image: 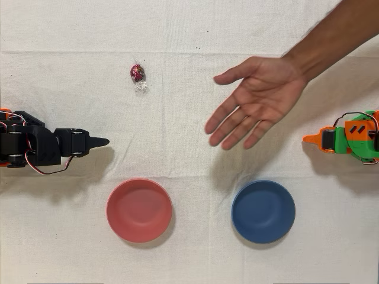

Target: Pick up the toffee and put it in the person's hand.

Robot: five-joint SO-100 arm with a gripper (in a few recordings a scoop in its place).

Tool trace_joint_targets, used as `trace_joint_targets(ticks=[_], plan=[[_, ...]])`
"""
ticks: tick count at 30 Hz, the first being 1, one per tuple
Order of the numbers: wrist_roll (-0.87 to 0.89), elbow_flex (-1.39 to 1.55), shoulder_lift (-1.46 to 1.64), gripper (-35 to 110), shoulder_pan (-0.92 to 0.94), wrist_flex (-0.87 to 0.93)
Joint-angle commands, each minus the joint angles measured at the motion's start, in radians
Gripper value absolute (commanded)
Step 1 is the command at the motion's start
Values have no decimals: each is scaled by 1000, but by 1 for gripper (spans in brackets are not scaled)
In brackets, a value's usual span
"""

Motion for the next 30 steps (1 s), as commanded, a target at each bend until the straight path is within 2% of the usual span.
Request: trace_joint_targets(ticks=[1, 12, 19, 23, 30], plan=[[2, 49, 71, 0, 6, -9], [23, 29, -6, 0, 12, -63], [-86, -285, -383, 0, 12, -120], [-118, -489, -601, 0, 11, -94], [-219, -693, -750, 2, 0, -114]])
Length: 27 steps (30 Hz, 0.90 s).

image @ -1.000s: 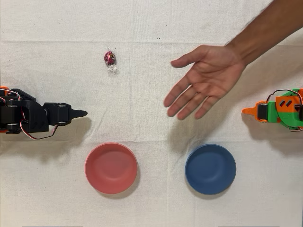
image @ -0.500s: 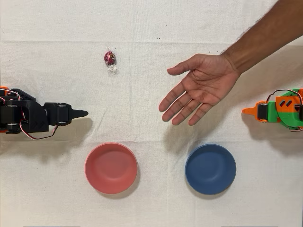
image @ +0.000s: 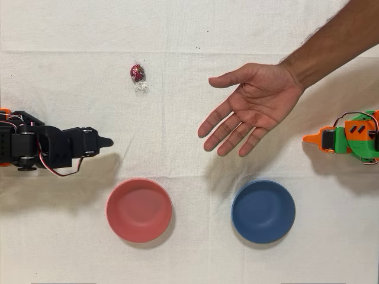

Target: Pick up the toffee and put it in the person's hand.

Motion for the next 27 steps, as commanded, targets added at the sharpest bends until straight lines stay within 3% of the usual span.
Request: trace_joint_targets(ticks=[1, 16, 27], plan=[[-52, -161, -55, 3, -8, -28], [-14, -502, -449, 18, -184, -21], [64, -620, -571, 22, -407, 11]])
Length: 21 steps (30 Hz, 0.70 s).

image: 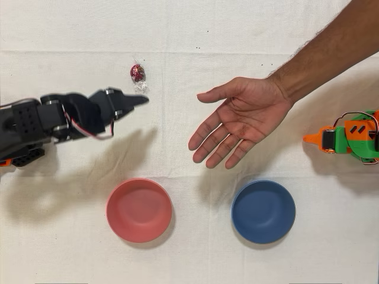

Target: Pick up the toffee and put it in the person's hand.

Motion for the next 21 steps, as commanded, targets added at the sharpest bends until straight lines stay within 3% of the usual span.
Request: trace_joint_targets(ticks=[1, 21], plan=[[17, -83, -12, 22, -54, 11], [18, -49, -161, 29, -163, -98]])
